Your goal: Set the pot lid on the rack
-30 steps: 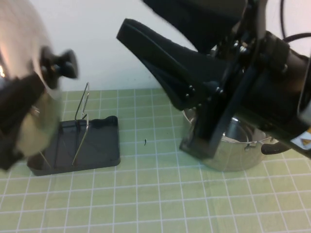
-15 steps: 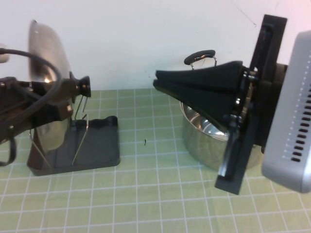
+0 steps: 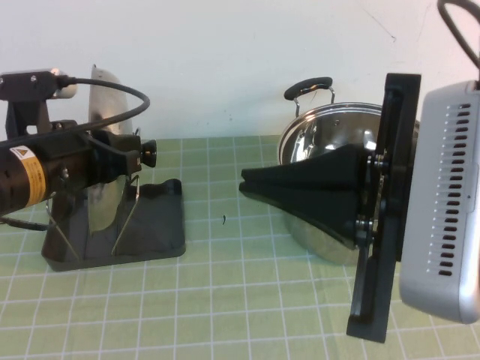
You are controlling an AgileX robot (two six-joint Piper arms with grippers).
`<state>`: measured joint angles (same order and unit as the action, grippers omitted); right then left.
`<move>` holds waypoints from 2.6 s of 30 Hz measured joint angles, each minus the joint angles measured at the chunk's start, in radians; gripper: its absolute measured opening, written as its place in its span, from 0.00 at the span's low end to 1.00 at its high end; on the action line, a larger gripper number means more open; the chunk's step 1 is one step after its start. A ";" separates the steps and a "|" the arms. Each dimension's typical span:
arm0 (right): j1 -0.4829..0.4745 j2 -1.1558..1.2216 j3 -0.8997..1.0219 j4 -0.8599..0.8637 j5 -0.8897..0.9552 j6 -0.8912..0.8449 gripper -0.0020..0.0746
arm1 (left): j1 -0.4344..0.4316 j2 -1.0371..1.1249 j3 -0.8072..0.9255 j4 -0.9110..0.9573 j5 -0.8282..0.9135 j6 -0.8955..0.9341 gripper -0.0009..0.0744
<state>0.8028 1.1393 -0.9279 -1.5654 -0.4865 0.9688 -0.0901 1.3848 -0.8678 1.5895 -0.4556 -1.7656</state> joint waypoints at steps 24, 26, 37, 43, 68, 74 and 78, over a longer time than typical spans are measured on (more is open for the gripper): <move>0.000 0.000 0.000 -0.047 -0.037 0.099 0.02 | 0.000 0.032 -0.010 0.165 0.060 0.054 0.67; 0.000 0.000 0.000 -0.047 -0.037 0.100 0.02 | 0.000 0.023 -0.010 0.164 0.078 0.054 0.67; 0.000 0.000 0.000 -0.047 -0.037 0.103 0.02 | 0.000 -0.017 -0.010 0.164 0.200 -0.065 0.68; 0.000 0.000 0.000 -0.047 -0.037 0.103 0.02 | 0.000 -0.017 -0.010 0.164 0.210 -0.073 0.68; 0.000 -0.184 0.000 -0.020 0.576 -0.244 0.02 | 0.000 -0.376 -0.010 0.127 0.732 0.270 0.12; 0.000 -0.308 0.000 0.322 1.086 -0.682 0.02 | 0.000 -0.454 -0.010 -0.193 1.168 0.622 0.02; 0.000 -0.373 0.000 0.655 1.400 -0.979 0.02 | 0.000 -0.518 -0.010 -0.590 1.241 0.887 0.02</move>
<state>0.8028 0.7658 -0.9279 -0.9106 0.9137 -0.0107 -0.0901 0.8671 -0.8776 1.0000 0.7856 -0.8785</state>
